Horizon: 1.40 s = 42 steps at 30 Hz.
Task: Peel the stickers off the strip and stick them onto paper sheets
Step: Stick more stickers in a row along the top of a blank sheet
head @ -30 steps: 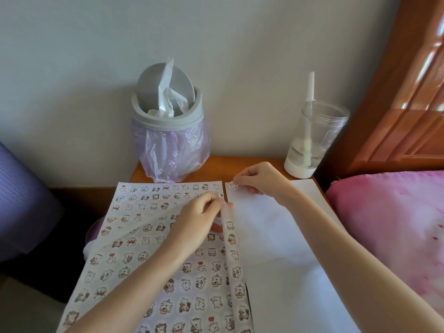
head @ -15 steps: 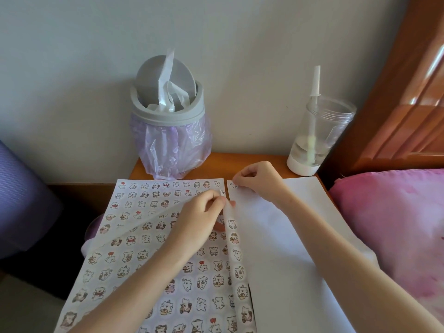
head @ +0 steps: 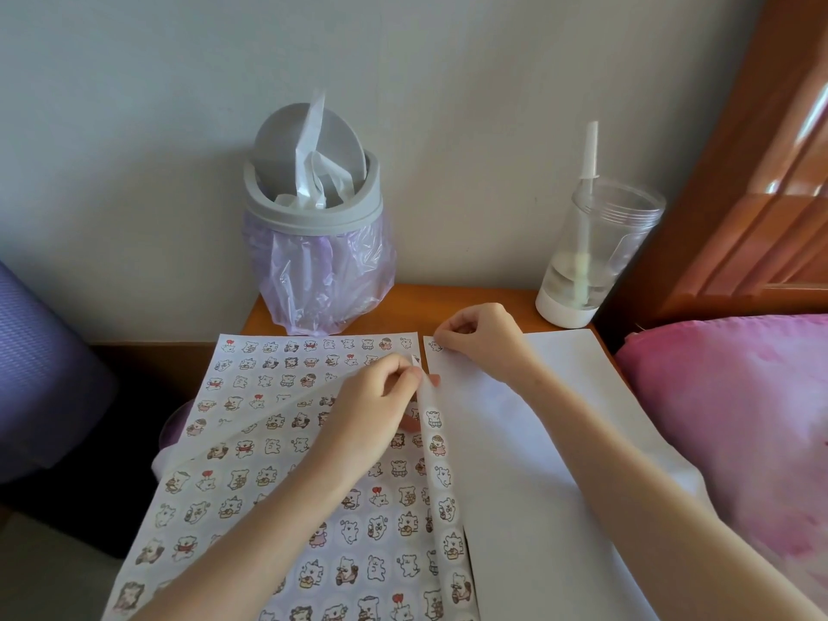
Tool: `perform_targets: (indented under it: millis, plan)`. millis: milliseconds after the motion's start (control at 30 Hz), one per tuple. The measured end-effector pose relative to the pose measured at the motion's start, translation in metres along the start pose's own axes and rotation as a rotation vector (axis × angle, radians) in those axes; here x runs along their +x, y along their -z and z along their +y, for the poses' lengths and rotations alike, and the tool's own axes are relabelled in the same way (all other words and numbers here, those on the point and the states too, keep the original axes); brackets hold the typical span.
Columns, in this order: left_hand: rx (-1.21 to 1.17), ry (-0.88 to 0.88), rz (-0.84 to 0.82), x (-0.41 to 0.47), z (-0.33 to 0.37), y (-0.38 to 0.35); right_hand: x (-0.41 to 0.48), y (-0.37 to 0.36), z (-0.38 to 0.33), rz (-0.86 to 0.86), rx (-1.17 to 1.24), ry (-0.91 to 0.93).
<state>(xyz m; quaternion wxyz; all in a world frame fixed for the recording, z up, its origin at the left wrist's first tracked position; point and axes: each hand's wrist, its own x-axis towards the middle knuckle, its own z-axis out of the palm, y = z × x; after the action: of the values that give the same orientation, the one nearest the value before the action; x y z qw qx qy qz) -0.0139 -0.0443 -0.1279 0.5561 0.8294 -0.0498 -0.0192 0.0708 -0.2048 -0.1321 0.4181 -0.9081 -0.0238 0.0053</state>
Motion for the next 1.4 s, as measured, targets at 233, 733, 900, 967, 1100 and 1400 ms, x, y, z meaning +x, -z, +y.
perform_targets:
  millis: [233,733,900,967,1100,1400]
  plan:
    - [0.03,-0.002,-0.006,0.001,-0.002,0.0,-0.003,-0.002,0.0,0.036,-0.015,0.02]
    - [0.071,-0.012,0.015,-0.001,0.0,-0.001,-0.003,-0.002,0.001,0.03,-0.057,0.078]
    - [0.094,-0.031,0.02,-0.003,0.002,0.0,-0.002,-0.003,0.003,0.067,-0.13,0.11]
    - [0.076,-0.024,0.015,-0.004,0.002,0.0,-0.002,-0.001,0.004,0.057,-0.106,0.105]
    - [0.042,-0.017,0.007,-0.003,0.002,-0.001,-0.005,0.002,0.004,-0.016,-0.043,0.093]
    - [-0.079,0.03,0.01,-0.001,0.0,0.001,-0.016,0.009,-0.008,0.039,0.094,0.117]
